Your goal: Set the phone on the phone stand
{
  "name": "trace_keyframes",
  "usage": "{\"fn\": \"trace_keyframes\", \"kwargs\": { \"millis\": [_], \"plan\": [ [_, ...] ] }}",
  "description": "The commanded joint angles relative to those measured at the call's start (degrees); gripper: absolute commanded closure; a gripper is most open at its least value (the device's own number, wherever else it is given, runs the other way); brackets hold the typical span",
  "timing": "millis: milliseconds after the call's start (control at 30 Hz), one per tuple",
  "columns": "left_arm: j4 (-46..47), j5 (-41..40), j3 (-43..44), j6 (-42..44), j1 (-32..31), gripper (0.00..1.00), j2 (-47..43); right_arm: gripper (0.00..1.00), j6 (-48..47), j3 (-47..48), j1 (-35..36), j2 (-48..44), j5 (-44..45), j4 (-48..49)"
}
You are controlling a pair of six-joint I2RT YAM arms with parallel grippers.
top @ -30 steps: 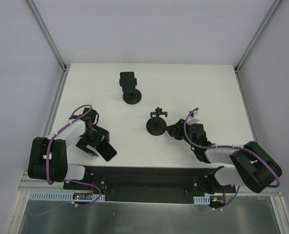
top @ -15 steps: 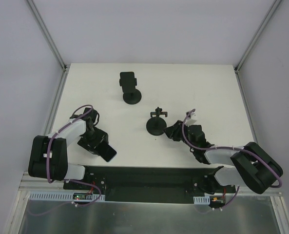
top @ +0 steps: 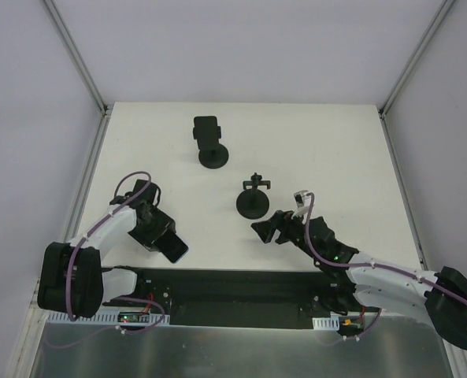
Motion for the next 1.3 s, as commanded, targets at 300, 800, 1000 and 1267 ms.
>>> {"fn": "trace_keyframes", "kwargs": {
  "millis": [300,800,1000,1267],
  "plan": [
    [15.40,10.30,-3.72,7.03,-6.95,1.00,-21.40,0.06,-5.71,10.49,15.60,6.65,-3.26,-2.87],
    [15.40,12.85,-0.73,-0.10,-15.57,1.00,-30.99,0.28,-4.56,30.45,21.77,29.09,2.79,-3.12],
    [15.22,14.78,0.06,-0.27,-16.36,1.00,-33.18,0.43,-4.91,33.53,21.77,32.53,3.94,-5.67],
    [15.40,17.41,1.02,4.71,-16.62,1.00,-33.19,0.96,-6.32,34.95,21.51,32.36,1.48,-5.06]
  ]
}}
